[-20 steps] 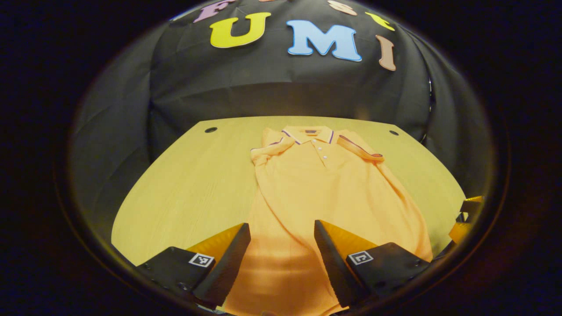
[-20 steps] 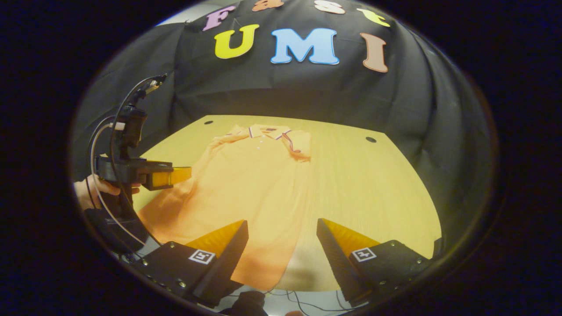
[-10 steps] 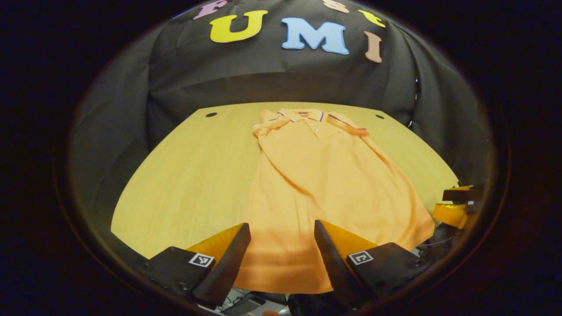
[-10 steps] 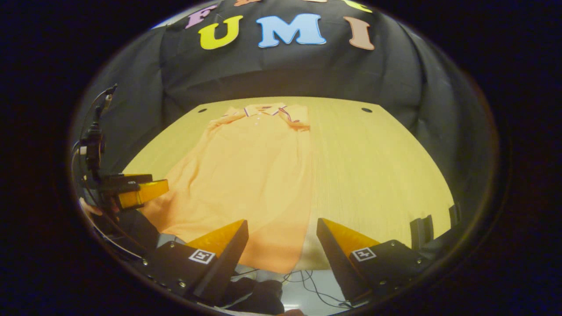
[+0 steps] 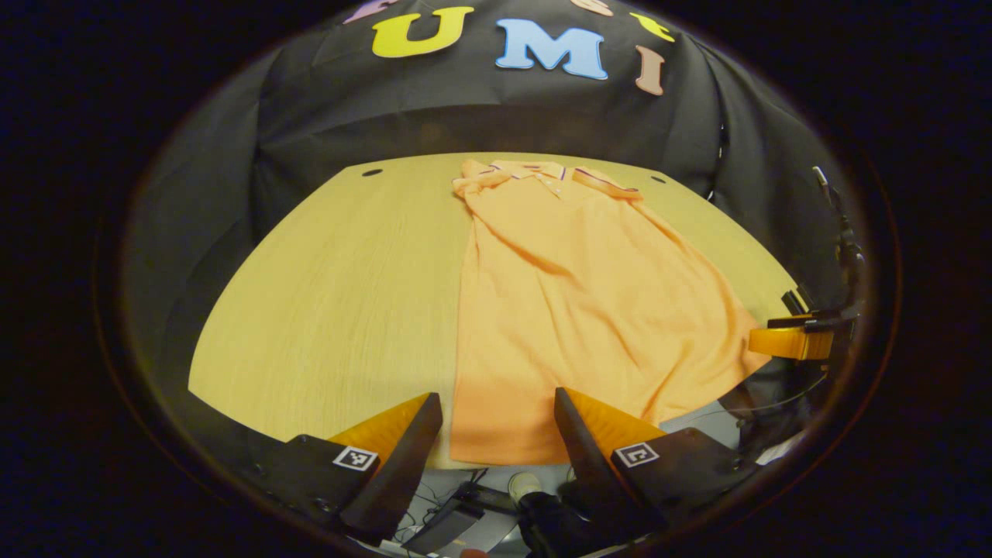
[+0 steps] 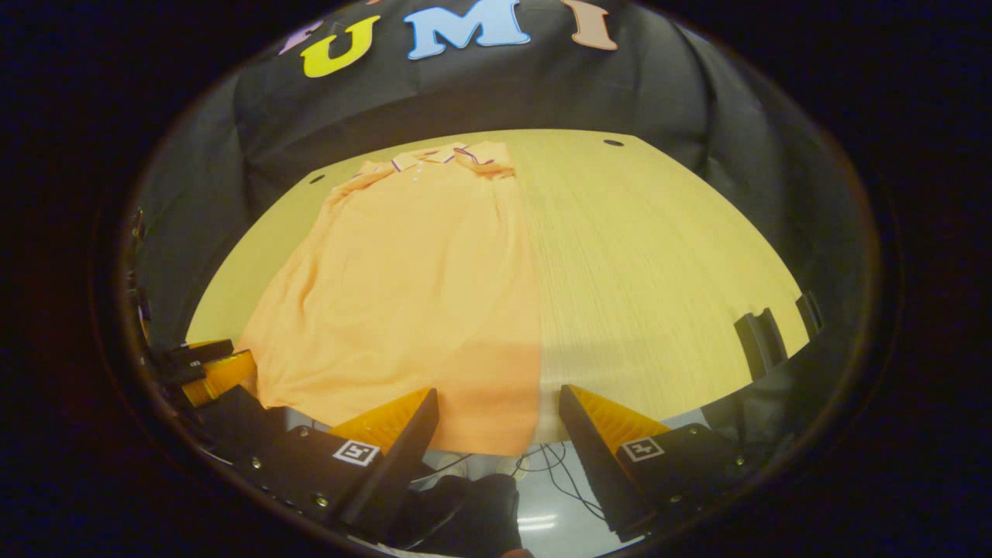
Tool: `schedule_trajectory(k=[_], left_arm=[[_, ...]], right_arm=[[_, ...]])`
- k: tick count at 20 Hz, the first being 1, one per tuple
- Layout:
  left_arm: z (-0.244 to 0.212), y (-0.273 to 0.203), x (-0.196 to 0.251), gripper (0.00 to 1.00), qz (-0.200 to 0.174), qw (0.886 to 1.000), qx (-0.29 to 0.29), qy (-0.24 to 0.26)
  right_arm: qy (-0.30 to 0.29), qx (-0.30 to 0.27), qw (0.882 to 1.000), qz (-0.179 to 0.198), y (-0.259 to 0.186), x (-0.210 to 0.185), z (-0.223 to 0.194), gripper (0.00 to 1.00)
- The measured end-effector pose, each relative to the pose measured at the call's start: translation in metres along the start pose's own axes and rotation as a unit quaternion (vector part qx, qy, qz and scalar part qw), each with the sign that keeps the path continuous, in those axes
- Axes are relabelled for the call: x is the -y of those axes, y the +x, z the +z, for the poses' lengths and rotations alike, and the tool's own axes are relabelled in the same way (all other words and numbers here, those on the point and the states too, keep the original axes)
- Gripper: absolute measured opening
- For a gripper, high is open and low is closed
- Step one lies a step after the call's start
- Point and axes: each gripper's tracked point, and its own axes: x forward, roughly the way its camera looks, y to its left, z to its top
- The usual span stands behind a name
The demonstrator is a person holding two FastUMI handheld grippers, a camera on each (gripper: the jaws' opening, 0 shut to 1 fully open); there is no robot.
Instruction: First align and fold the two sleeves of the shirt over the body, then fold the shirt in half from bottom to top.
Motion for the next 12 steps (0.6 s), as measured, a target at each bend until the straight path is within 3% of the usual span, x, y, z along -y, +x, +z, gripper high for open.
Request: schedule_trajectory(k=[5,10,12], left_arm=[[-0.003,0.0,0.01,0.96,0.002,0.999,0.012,0.035],[-0.004,0.005,0.021,0.95,0.006,0.999,0.019,0.028],[-0.006,0.004,0.031,0.72,-0.004,0.999,0.021,0.039]], right_arm=[[-0.018,-0.006,1.0,-0.017,0.008,-0.003,-0.004,0.97],[-0.034,-0.01,0.999,-0.018,0.01,-0.01,-0.006,0.97],[-0.039,-0.01,0.999,-0.011,0.011,-0.013,-0.003,0.83]])
